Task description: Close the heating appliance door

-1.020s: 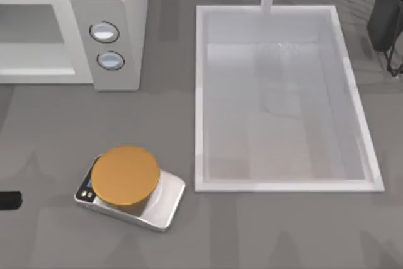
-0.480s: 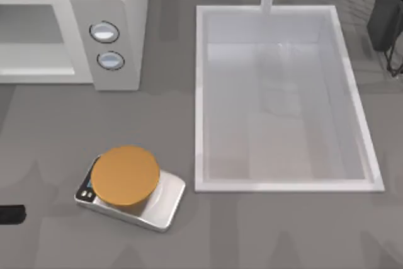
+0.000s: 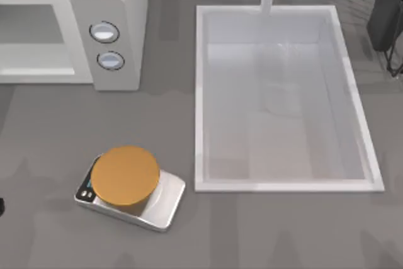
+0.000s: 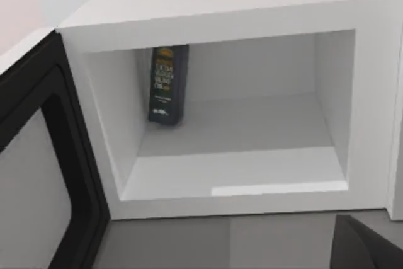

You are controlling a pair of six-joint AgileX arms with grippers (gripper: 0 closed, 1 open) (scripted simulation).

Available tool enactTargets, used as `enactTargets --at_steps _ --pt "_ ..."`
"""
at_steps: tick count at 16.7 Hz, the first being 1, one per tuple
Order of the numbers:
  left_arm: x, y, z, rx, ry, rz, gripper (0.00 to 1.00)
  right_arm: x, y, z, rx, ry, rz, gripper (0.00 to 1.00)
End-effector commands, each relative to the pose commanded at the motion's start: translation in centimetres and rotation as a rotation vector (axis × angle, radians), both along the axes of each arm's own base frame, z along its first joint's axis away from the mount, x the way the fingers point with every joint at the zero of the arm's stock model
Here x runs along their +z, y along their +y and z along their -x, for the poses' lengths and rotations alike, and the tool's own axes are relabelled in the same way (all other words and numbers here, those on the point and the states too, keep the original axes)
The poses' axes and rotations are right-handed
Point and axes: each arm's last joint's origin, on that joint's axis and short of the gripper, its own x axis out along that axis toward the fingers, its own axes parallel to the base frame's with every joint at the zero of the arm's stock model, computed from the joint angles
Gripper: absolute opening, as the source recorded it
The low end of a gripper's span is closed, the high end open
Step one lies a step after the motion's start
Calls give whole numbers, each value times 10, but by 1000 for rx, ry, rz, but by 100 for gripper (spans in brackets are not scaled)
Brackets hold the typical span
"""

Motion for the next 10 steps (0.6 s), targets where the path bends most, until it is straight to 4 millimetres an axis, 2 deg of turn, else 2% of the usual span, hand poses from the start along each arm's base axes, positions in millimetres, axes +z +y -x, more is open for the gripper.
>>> enactTargets --at_steps 3,6,8,10 --pt "34 13 -5 54 119 -105 0 0 0 0 0 0 0 100" --pt "71 35 -23 91 284 -177 0 0 0 0 0 0 0 100" --pt "92 61 -44 97 402 -188 0 0 0 0 0 0 0 100" --pt "104 97 -66 89 511 -167 0 0 0 0 0 0 0 100"
